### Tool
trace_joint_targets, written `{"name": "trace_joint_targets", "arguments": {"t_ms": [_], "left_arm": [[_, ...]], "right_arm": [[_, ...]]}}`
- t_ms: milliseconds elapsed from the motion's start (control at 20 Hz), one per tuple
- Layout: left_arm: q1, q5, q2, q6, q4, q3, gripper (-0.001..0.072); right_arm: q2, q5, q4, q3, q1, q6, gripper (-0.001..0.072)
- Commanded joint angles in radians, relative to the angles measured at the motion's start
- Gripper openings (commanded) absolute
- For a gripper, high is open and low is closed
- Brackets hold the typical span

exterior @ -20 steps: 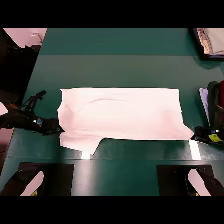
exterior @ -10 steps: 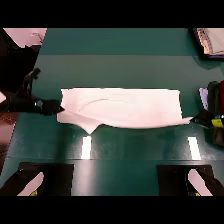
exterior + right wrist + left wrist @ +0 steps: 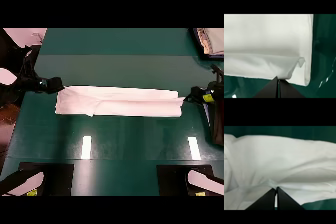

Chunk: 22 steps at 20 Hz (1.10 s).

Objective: Fold the shirts.

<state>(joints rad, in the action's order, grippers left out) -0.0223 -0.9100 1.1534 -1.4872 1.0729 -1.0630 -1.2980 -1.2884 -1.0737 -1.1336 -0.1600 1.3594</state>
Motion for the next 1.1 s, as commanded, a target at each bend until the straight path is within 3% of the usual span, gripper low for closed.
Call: {"name": "trace_joint_targets", "arguments": {"t_ms": [0, 250, 300, 350, 400, 450, 500, 550, 600, 700, 800, 1050], "left_arm": [[-0.001, 0.133, 0.063, 0.001, 0.000, -0.019, 0.0024], [-0.001, 0.251, 0.140, -0.002, -0.002, -0.021, 0.0026], [-0.001, 0.276, 0.145, -0.004, -0.005, -0.021, 0.0062], [-0.001, 0.296, 0.145, -0.008, -0.012, -0.022, 0.0360], [-0.001, 0.302, 0.145, -0.018, -0.026, -0.024, 0.0636], [-0.001, 0.280, 0.145, -0.032, -0.026, -0.035, 0.0685], [-0.001, 0.245, 0.142, -0.031, -0.025, -0.053, 0.0685], [-0.001, 0.195, 0.142, -0.031, -0.026, -0.082, 0.0684], [-0.001, 0.133, 0.142, -0.031, -0.026, -0.114, 0.0625], [0.002, 0.018, 0.142, -0.020, -0.027, -0.166, 0.0287], [0.004, -0.027, 0.142, 0.027, -0.046, -0.177, 0.0021], [0.004, -0.089, 0.143, 0.032, -0.118, -0.176, 0.0025]], "right_arm": [[-0.140, 0.033, 0.001, -0.109, 0.039, 0.012, 0.0016], [-0.257, 0.129, 0.016, -0.206, 0.080, 0.032, 0.0019], [-0.274, 0.151, 0.042, -0.223, 0.082, 0.058, 0.0031], [-0.292, 0.166, 0.093, -0.241, 0.080, 0.059, 0.0187], [-0.307, 0.178, 0.151, -0.262, 0.072, 0.059, 0.0469], [-0.318, 0.174, 0.198, -0.283, 0.062, 0.056, 0.0573], [-0.320, 0.151, 0.228, -0.303, 0.050, 0.054, 0.0573], [-0.318, 0.109, 0.237, -0.319, 0.032, 0.032, 0.0573], [-0.308, 0.055, 0.234, -0.322, 0.006, -0.002, 0.0572], [-0.300, -0.074, 0.234, -0.322, -0.050, -0.061, 0.0572], [-0.304, -0.184, 0.235, -0.302, -0.113, -0.094, 0.0572], [-0.327, -0.109, 0.237, -0.085, -0.215, -0.145, 0.0568]]}}
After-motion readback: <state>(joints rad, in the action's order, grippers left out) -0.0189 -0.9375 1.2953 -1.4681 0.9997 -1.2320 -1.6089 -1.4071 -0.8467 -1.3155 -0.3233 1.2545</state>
